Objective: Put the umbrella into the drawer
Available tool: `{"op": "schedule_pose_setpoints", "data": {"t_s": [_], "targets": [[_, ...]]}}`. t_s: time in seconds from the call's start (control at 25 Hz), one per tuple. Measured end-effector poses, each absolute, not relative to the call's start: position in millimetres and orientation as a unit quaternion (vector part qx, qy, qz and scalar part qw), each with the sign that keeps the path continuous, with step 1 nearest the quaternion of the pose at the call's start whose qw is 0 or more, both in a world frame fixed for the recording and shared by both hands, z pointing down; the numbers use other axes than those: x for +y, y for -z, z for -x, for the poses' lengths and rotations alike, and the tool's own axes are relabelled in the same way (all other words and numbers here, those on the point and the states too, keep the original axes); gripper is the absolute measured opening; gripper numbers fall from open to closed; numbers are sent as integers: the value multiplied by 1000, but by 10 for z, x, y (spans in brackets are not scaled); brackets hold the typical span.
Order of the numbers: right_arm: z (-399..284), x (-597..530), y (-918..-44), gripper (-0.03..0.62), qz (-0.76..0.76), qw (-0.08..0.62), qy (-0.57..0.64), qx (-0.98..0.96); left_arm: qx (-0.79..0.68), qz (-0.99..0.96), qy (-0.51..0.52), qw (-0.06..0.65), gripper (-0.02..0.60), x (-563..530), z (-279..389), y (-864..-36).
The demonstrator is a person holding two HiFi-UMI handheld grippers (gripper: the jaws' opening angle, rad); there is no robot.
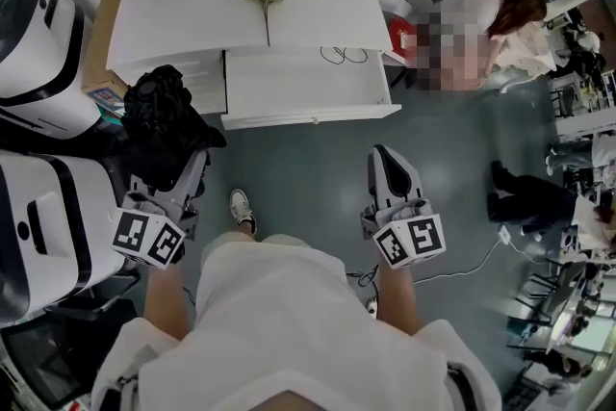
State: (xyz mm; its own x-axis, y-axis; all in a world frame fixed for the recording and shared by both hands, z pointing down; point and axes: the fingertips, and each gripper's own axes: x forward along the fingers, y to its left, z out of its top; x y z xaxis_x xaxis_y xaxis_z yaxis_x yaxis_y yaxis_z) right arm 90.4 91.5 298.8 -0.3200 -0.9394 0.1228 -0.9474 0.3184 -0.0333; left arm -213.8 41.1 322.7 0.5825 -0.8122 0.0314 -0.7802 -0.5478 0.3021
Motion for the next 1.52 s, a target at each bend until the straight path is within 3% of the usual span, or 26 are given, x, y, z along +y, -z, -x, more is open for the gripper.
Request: {"op": "schedule_pose_setpoints", "data": {"t_s": [0.32,0.6,0.96,1.52], "targets": [[-748,406,-2962,2,-597,39,-77,-798,-414,-890,56,183,284,-288,2108,-3386],[-1120,203,-3057,2,-624,27,-99,-775,-369,-901,32,225,284,-612,1652,-3579],[-1637,-478,-3098,2,-604,-17,-104,-790,-371,-906,21,204,284,-954,1084,-3305],[-1776,-1120,-3509,2,-565,-30,-141,-813,-439,-879,-64,172,284,-1140,1041,-3474]]}}
